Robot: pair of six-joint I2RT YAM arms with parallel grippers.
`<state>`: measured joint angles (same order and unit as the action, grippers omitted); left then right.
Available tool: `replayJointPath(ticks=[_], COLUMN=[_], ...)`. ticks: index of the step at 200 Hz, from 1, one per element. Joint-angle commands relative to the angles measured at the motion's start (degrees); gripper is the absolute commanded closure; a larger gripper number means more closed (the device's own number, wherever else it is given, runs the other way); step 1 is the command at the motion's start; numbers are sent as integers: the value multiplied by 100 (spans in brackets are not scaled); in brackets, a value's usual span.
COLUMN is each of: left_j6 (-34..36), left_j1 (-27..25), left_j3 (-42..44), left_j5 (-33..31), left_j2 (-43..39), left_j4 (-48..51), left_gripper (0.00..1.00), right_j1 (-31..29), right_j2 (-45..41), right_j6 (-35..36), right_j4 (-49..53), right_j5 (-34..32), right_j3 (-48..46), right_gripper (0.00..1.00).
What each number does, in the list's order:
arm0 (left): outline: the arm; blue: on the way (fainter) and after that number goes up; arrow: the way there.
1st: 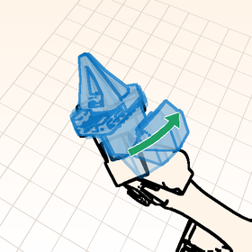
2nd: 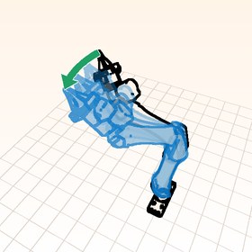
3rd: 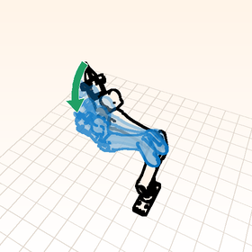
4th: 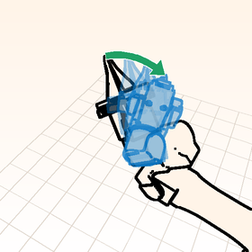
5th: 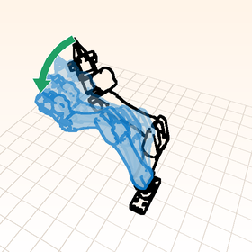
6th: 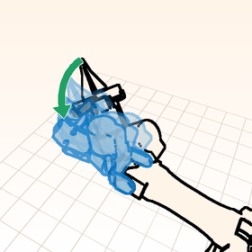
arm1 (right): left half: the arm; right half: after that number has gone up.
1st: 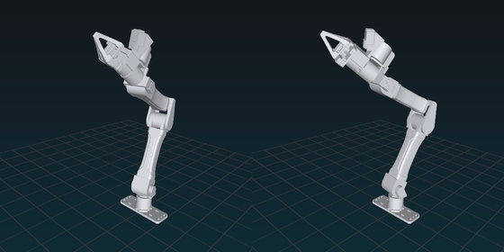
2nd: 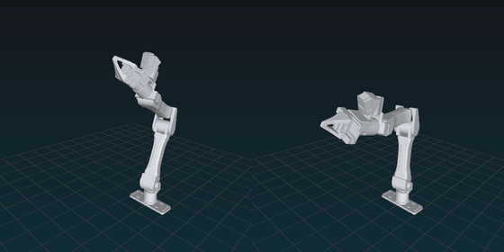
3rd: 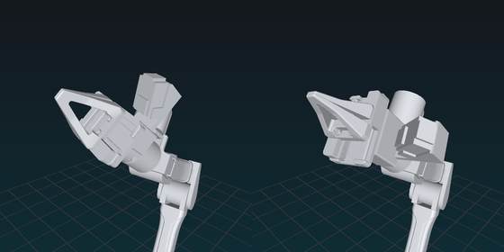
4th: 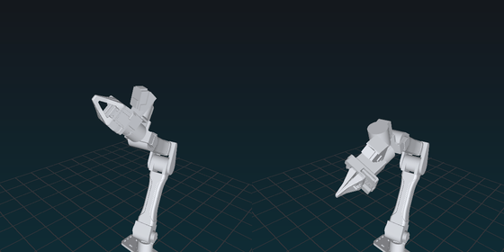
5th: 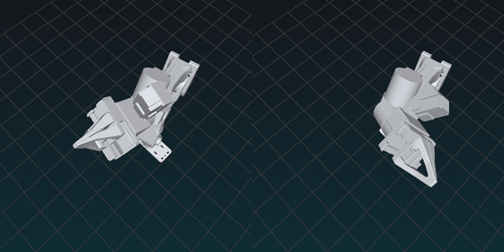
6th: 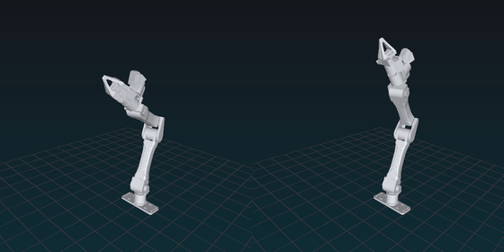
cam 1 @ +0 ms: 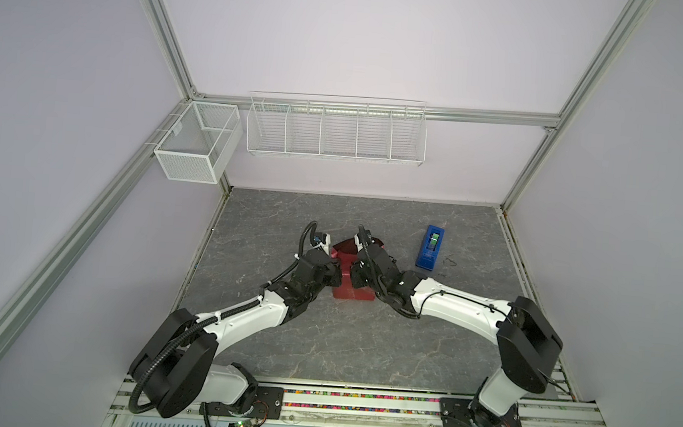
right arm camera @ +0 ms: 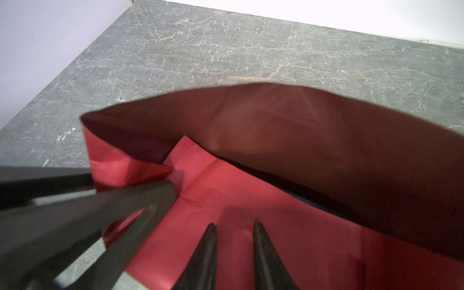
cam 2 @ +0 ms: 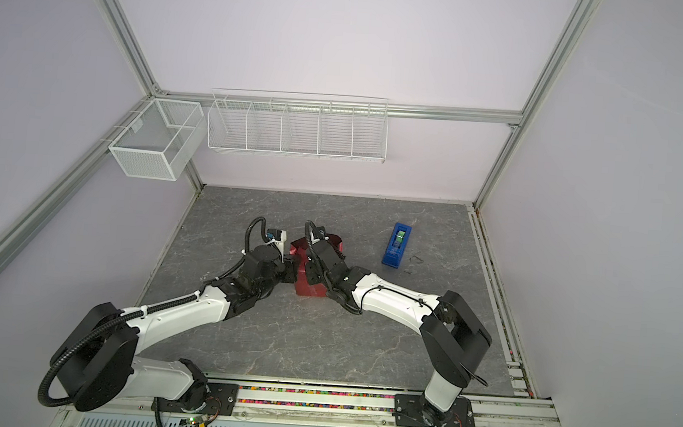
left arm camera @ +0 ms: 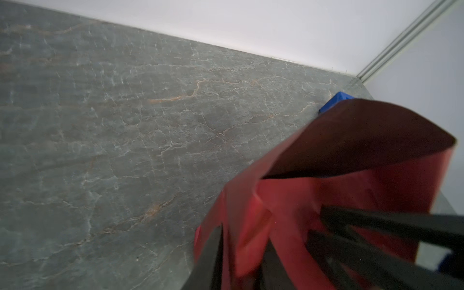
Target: Wrap the gift box in paper
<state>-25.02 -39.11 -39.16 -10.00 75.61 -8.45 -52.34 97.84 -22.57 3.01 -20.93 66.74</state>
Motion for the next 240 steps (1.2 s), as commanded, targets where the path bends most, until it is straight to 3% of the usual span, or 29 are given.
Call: replayJointPath(ticks=[1, 54, 97, 150, 189, 240], left_j6=[59, 282, -410, -633, -784, -699], left_j1=[-19, 146, 835, 853, 787, 590], left_j3=[-221, -346, 63, 179, 189, 10], left_j5=[-108, -727, -27, 975, 1157, 898], left_j2=[-551, -1100, -792, 94, 461, 268], left_j4=[479, 1033, 589, -193, -556, -468], left_gripper=[64, 58, 57, 59, 59, 60], right_j1=[44, 66, 74, 74, 74, 70], right_j2=[209, 195, 193, 222, 262, 268], right_j6=[-125, -134, -178, -195, -239, -232], right_j4=[218, 253, 251, 248, 245, 245], right_j5=[122, 153, 183, 181, 216, 202], right_j3=[-205, -204, -227, -188, -173, -161], right_gripper=[73, 73, 73, 73, 73, 73])
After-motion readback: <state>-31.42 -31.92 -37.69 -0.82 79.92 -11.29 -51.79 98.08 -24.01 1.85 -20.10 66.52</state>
